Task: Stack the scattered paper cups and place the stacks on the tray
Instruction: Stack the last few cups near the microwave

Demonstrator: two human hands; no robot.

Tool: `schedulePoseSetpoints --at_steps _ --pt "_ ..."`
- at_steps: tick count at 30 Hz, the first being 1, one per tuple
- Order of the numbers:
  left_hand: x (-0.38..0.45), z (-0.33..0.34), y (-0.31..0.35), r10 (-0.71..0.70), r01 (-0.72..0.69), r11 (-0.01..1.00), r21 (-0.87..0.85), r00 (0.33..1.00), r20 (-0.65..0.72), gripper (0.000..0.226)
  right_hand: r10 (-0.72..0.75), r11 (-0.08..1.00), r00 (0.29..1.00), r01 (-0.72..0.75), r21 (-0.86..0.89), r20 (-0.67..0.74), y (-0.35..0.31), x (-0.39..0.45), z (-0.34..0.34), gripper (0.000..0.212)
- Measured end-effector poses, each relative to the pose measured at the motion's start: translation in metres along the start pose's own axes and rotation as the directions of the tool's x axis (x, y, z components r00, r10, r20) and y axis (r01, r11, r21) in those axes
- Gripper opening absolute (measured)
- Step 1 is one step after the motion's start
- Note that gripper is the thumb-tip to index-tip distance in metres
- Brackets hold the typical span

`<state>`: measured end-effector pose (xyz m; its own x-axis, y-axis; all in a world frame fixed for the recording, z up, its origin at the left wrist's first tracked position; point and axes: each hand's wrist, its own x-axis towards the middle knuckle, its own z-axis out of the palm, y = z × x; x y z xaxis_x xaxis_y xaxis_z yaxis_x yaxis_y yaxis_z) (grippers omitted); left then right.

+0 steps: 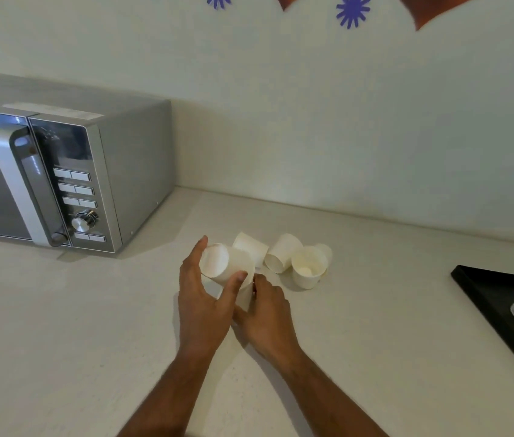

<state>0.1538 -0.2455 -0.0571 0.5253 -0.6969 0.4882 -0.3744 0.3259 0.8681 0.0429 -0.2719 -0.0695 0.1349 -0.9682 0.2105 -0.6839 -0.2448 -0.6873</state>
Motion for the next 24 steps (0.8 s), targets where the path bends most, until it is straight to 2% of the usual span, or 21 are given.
schedulePoseSetpoints --at_steps 2,4,6,9,11,14,16,20,24 --pt "-0.002 0.002 -0.001 -0.024 0.023 0.999 0.022 0.998 0.066 0.08 -0.023 1.0 0.998 0.022 0.017 0.066 0.001 -0.005 -0.007 0.06" --pt "-0.003 0.003 -0.004 -0.032 0.024 0.997 0.066 0.993 0.117 0.076 -0.004 0.997 0.999 0.001 0.076 0.032 0.005 -0.011 -0.016 0.048" --pt "-0.004 0.003 -0.006 -0.044 0.029 0.996 0.084 0.982 0.182 0.072 0.066 0.984 0.985 -0.037 0.174 -0.162 0.013 -0.015 -0.024 0.061" --pt "-0.005 0.006 -0.01 -0.113 0.089 0.991 0.097 0.95 0.291 0.076 0.214 0.972 0.836 -0.132 0.193 -0.505 0.023 -0.011 -0.042 0.069" --pt "-0.007 0.009 -0.011 -0.18 0.145 0.982 0.124 0.917 0.355 0.082 0.236 0.971 0.778 -0.173 0.163 -0.582 0.03 -0.001 -0.051 0.077" --pt "-0.009 0.009 -0.015 -0.214 0.132 0.97 0.205 0.862 0.46 0.082 0.273 0.961 0.801 -0.244 0.126 -0.532 0.038 0.014 -0.059 0.098" --pt "-0.01 0.009 -0.018 -0.214 0.078 0.959 0.273 0.829 0.516 0.08 0.269 0.962 0.825 -0.257 0.094 -0.496 0.043 0.023 -0.062 0.103" --pt "-0.009 0.009 -0.022 -0.227 0.001 0.924 0.381 0.806 0.547 0.083 0.174 0.98 0.874 -0.2 -0.009 -0.454 0.053 0.032 -0.065 0.084" --pt "-0.009 0.009 -0.021 -0.169 -0.031 0.941 0.338 0.82 0.547 0.084 0.135 0.991 0.877 -0.126 0.052 -0.461 0.052 0.031 -0.069 0.072"
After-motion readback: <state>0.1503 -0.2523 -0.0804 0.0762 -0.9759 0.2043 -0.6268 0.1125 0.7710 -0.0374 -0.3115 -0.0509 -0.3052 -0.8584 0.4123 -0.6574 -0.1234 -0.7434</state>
